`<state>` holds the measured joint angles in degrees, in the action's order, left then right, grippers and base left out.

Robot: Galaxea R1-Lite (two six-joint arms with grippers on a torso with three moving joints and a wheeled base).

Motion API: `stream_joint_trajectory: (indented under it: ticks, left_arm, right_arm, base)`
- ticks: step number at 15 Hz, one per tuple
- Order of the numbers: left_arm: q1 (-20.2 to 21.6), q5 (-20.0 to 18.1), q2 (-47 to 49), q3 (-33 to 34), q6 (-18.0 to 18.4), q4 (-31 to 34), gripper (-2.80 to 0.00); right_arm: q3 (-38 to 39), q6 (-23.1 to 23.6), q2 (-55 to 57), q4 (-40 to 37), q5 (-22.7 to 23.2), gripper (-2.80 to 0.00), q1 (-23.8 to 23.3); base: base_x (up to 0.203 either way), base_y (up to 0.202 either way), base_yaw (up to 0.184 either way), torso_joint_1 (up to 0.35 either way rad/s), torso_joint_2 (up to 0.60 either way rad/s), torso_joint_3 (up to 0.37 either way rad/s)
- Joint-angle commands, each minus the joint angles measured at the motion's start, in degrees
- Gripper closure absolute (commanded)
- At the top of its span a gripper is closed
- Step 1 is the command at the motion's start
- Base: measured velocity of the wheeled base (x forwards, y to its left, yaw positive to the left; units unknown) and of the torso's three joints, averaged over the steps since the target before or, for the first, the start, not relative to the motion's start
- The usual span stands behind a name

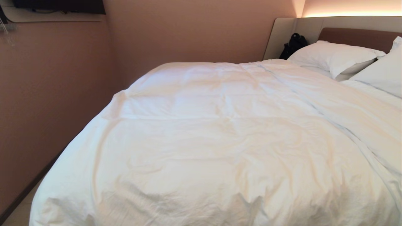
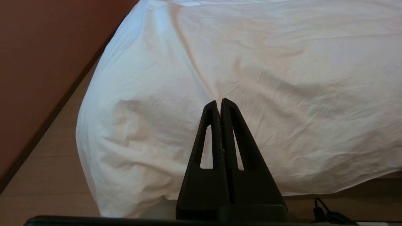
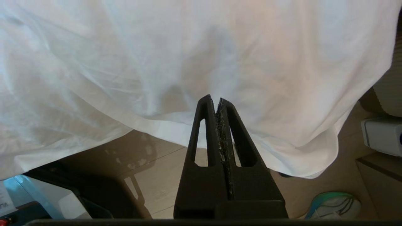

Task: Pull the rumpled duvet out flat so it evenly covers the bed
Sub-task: Flatten the corners of the folded blanket

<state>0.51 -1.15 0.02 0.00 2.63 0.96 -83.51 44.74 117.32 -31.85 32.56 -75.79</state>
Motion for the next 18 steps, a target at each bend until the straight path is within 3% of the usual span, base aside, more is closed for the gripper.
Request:
stream_joint_trajectory:
  ticks: [1, 7, 14, 15, 18]
  left_arm:
    - [0.0, 0.0, 0.0, 0.0, 0.0, 0.0, 0.0]
    - [0.0, 0.0, 0.0, 0.0, 0.0, 0.0, 0.0]
    - [0.0, 0.0, 0.0, 0.0, 0.0, 0.0, 0.0]
    - [0.0, 0.0, 0.0, 0.0, 0.0, 0.0, 0.0]
    - [0.0, 0.0, 0.0, 0.0, 0.0, 0.0, 0.0]
  right_arm:
    - [-1.2, 0.3, 1.2, -4.3, 0.5, 0.0, 0.3]
    - [-2.6, 0.6, 8.7, -3.9, -0.5, 0.0, 1.9]
    - [-6.4, 0.7, 18.2, -1.0, -7.2, 0.0, 2.8]
    - [-5.4, 0.8, 18.9, 1.1, -9.2, 0.0, 2.9]
    - [1.9, 1.0, 21.5, 18.3, -17.7, 0.0, 3.8]
  base:
    - [0.0, 0.0, 0.0, 0.0, 0.0, 0.0]
    - [0.0, 0.0, 0.0, 0.0, 0.0, 0.0]
    - [0.0, 0.0, 0.0, 0.0, 0.0, 0.0]
    - [0.0, 0.0, 0.0, 0.0, 0.0, 0.0]
    - [0.0, 0.0, 0.0, 0.0, 0.0, 0.0]
